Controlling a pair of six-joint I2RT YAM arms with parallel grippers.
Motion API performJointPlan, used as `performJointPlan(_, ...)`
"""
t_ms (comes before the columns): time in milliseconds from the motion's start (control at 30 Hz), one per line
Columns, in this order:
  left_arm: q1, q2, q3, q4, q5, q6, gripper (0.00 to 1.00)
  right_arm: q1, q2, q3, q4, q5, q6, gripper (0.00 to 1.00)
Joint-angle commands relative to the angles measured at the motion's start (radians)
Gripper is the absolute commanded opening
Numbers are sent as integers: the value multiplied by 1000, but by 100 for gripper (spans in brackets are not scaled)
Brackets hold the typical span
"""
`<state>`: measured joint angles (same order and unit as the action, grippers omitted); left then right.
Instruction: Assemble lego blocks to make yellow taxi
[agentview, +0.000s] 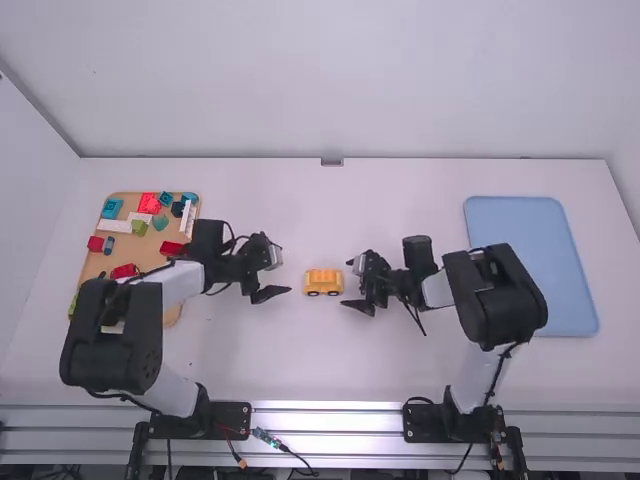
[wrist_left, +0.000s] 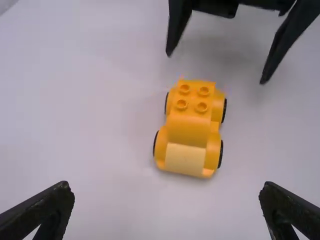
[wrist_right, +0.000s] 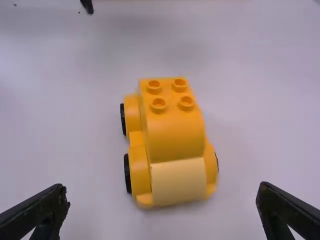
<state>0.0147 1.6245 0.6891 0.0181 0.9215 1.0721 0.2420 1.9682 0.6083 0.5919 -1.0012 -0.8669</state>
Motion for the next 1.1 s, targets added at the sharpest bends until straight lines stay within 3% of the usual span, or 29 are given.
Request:
performJointPlan(0, 32, -15, 2, -4, 82, 21, 99, 26, 29, 45, 4, -46, 36, 99)
performJointPlan(233, 63, -15, -26, 23, 115, 22, 99, 81, 51, 90, 5, -18, 33, 99)
performJointPlan(567, 53, -15, -31, 23, 117, 22, 99, 147, 215, 240, -11, -68, 60, 100)
performJointPlan(667, 49, -15, -31, 23, 114, 22, 99, 150, 250, 267, -20, -88, 59, 93)
performJointPlan(933, 57, -15, -31, 23, 114, 21, 99, 152, 255, 275, -24, -110, 60, 56)
performJointPlan(1067, 57, -15, -31, 23, 114, 21, 99, 151, 255, 275, -24, -125, 60, 48)
